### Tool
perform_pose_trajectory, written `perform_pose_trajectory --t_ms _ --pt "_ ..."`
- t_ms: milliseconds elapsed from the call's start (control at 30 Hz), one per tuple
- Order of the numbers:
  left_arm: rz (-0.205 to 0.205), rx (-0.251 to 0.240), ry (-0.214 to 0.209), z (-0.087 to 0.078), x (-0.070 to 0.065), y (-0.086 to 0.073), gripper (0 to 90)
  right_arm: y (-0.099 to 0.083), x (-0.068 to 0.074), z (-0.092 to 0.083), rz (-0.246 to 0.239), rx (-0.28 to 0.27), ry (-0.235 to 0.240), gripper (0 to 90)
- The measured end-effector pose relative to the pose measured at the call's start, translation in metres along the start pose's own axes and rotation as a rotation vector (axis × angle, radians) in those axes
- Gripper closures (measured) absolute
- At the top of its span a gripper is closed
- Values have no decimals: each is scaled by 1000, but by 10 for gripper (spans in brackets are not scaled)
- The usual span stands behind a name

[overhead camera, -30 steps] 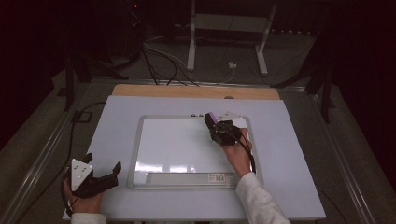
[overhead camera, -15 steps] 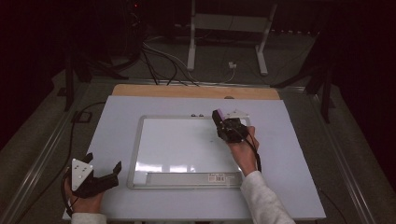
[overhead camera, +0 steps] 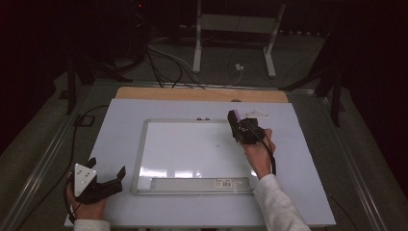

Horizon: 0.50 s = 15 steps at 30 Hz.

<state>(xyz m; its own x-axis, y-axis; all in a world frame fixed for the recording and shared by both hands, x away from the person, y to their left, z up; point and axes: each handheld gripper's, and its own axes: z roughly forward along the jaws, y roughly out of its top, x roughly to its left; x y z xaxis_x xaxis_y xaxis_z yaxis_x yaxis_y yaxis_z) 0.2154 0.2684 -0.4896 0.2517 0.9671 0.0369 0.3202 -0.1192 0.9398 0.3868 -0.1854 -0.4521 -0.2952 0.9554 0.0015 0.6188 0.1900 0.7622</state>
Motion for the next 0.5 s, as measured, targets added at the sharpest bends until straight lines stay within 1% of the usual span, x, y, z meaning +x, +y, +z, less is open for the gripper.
perform_pose_trajectory --t_ms 33,133,233,400,500 --pt "-2 0 0 0 0 0 5 0 -2 0 5 0 -6 629" --pt "-4 0 0 0 1 0 5 3 -10 0 40 -1 -13 629" --pt "-3 1 1 1 0 0 5 6 -19 1 63 5 -39 629" --pt "-3 2 2 1 0 -1 5 6 -32 1 85 12 -76 629" --pt "-4 1 2 0 0 -1 5 5 -38 3 107 20 -87 629"
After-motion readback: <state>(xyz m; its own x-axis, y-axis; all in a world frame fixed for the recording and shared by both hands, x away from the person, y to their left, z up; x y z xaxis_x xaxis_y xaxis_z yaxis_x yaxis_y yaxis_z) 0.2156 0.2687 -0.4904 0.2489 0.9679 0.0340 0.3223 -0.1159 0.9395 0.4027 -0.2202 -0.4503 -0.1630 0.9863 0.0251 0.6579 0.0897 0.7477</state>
